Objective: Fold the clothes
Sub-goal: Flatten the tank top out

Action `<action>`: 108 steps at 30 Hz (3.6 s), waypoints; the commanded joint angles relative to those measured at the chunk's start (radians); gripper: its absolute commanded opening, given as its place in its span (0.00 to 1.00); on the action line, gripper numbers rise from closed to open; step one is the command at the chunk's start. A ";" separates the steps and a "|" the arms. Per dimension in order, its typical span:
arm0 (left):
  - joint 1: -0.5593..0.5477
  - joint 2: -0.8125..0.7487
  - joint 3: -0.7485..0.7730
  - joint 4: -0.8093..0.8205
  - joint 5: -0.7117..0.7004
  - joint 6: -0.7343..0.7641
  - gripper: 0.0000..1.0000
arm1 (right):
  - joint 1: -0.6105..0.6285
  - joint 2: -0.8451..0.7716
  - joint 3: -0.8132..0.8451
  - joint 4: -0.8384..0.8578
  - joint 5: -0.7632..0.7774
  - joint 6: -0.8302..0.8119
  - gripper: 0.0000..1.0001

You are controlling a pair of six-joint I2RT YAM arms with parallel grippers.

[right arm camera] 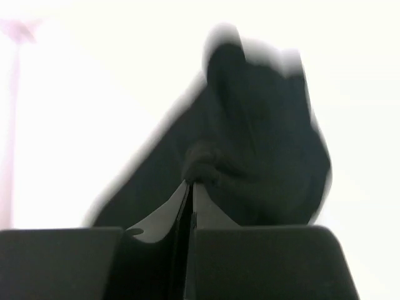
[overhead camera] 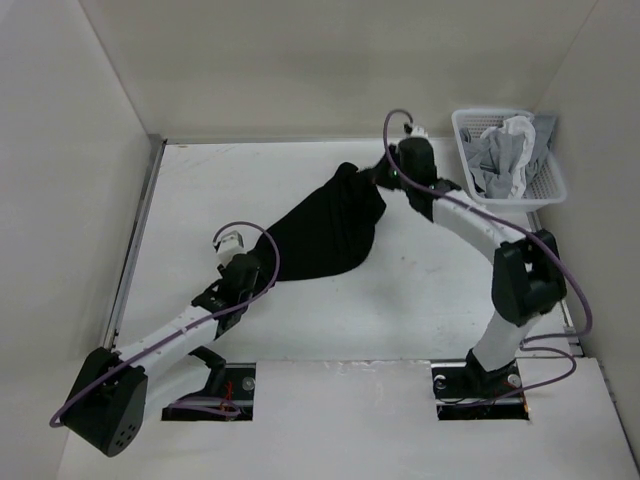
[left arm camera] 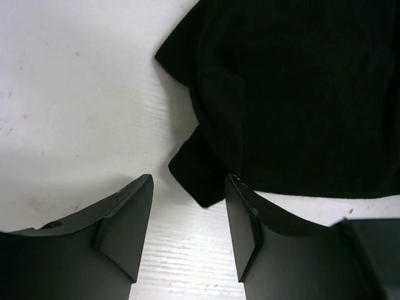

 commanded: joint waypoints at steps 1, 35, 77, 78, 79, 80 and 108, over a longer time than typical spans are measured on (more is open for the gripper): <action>0.006 0.031 0.076 0.071 -0.013 0.030 0.48 | -0.070 0.175 0.338 -0.037 0.034 -0.065 0.05; 0.093 0.108 0.045 0.054 0.194 -0.073 0.38 | 0.178 0.259 0.189 0.022 0.011 -0.073 0.48; 0.262 -0.034 0.100 0.135 0.369 -0.151 0.02 | 0.279 0.209 0.256 -0.074 0.243 -0.008 0.05; 0.267 -0.044 0.120 0.144 0.382 -0.167 0.02 | 0.276 0.146 0.215 -0.064 0.250 -0.013 0.04; 0.267 -0.054 0.140 0.152 0.394 -0.186 0.01 | 0.275 0.074 0.166 -0.051 0.255 -0.019 0.04; 0.262 -0.067 0.160 0.153 0.405 -0.207 0.01 | 0.273 0.002 0.115 -0.039 0.259 -0.028 0.04; 0.458 0.286 1.050 0.333 0.567 -0.528 0.00 | -0.018 -0.137 0.642 -0.094 -0.063 -0.037 0.02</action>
